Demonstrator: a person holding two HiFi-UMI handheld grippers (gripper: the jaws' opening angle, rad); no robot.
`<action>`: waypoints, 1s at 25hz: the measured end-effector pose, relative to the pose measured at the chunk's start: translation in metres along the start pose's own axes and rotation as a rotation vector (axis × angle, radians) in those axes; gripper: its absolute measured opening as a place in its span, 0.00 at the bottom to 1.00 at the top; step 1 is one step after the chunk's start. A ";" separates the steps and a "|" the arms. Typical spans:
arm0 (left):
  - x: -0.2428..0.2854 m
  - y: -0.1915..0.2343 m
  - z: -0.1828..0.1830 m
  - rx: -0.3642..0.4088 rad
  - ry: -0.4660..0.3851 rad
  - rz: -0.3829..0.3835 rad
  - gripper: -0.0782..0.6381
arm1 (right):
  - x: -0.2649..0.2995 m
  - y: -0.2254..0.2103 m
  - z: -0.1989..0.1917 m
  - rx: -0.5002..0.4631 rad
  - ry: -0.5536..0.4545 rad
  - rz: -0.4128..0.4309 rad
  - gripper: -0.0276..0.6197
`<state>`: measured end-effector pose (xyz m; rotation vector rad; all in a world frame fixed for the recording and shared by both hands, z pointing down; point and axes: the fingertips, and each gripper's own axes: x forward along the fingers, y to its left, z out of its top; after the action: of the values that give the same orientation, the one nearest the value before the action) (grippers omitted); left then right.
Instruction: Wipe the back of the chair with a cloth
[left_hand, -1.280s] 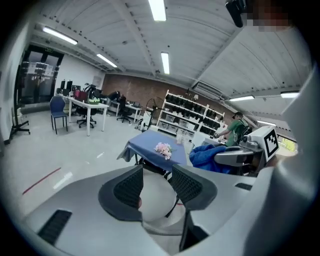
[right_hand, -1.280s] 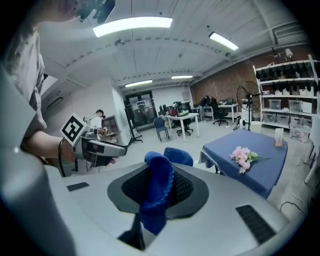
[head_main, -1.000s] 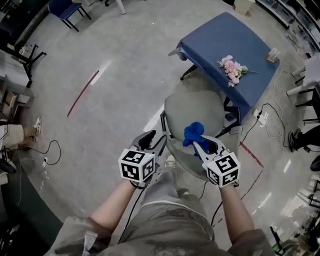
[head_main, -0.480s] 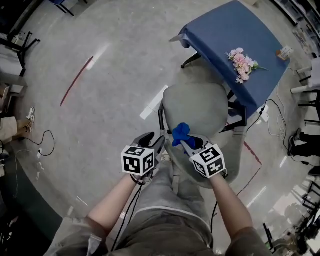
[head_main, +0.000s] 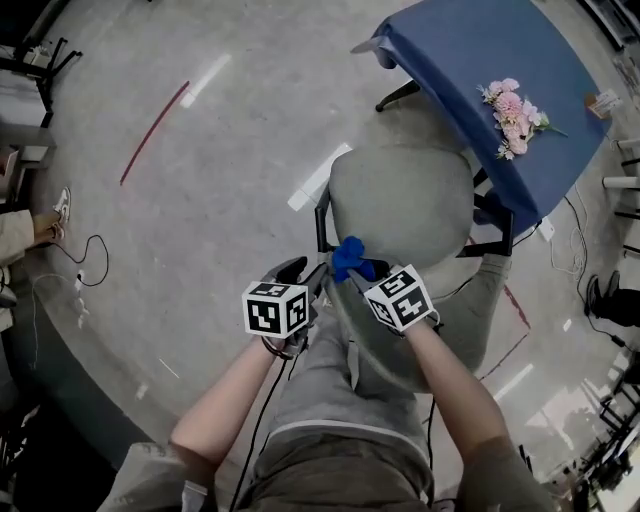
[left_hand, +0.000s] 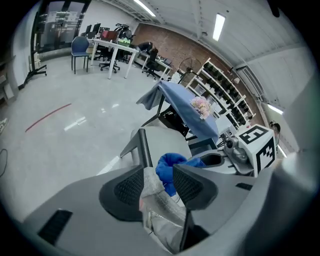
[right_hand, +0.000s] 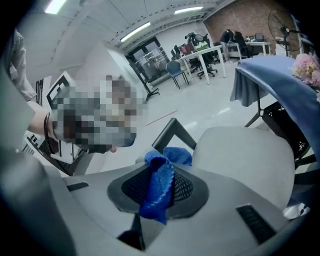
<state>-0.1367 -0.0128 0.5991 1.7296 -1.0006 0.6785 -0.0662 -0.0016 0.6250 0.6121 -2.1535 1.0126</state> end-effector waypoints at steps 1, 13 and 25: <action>0.005 0.001 -0.003 -0.008 0.009 0.004 0.38 | 0.007 -0.001 -0.006 -0.001 0.015 0.009 0.18; 0.045 0.011 -0.033 0.003 0.120 0.059 0.37 | 0.039 0.014 -0.081 -0.091 0.264 0.194 0.18; 0.052 0.013 -0.034 0.006 0.131 0.051 0.37 | -0.058 -0.028 -0.210 -0.272 0.790 0.280 0.17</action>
<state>-0.1215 0.0006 0.6588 1.6472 -0.9547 0.8174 0.0686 0.1569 0.6946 -0.2138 -1.6275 0.8761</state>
